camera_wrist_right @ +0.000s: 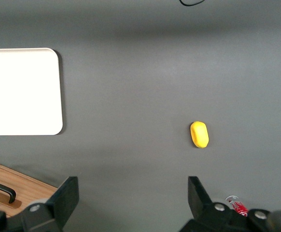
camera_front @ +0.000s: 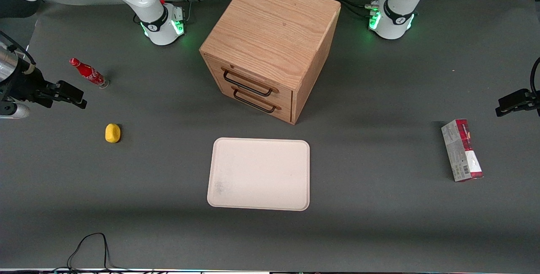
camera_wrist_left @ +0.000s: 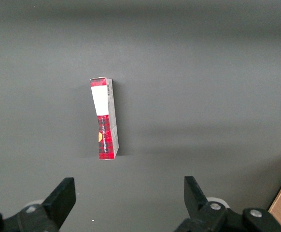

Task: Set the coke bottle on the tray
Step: 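Move the open right gripper toward the red Coca-Cola bottle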

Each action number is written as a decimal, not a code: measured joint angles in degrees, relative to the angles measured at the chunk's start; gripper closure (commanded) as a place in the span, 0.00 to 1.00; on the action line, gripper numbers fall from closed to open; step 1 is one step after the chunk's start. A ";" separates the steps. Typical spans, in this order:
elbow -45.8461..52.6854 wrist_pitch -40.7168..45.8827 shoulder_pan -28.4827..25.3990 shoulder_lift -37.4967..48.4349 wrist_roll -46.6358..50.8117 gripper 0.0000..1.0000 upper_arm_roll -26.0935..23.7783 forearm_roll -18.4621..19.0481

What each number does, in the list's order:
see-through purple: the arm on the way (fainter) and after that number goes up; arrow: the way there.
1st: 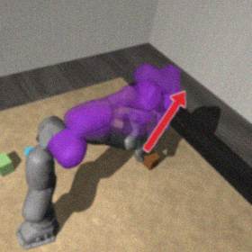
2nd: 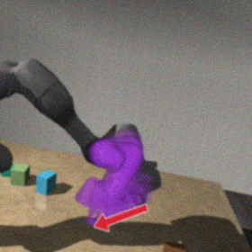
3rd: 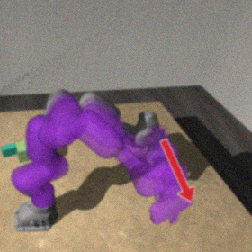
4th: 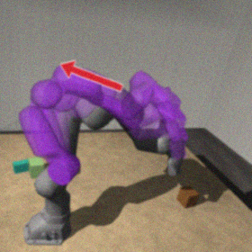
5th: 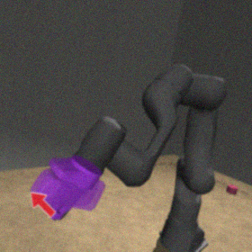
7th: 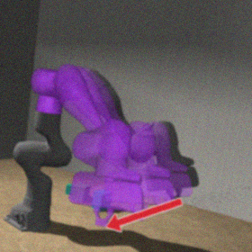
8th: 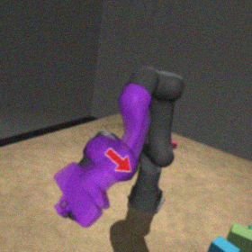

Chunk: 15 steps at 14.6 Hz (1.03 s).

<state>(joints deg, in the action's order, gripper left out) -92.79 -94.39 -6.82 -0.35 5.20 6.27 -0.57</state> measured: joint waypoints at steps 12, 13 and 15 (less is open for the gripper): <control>-11.72 3.09 5.16 3.70 -2.51 0.00 0.18 4.07; -15.10 1.58 5.84 5.28 -3.40 0.00 0.50 5.15; -23.44 -3.72 7.19 9.75 -6.42 0.00 1.79 6.37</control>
<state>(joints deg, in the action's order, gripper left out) -116.23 -98.11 0.36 9.41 -1.23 8.07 5.80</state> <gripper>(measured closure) 0.000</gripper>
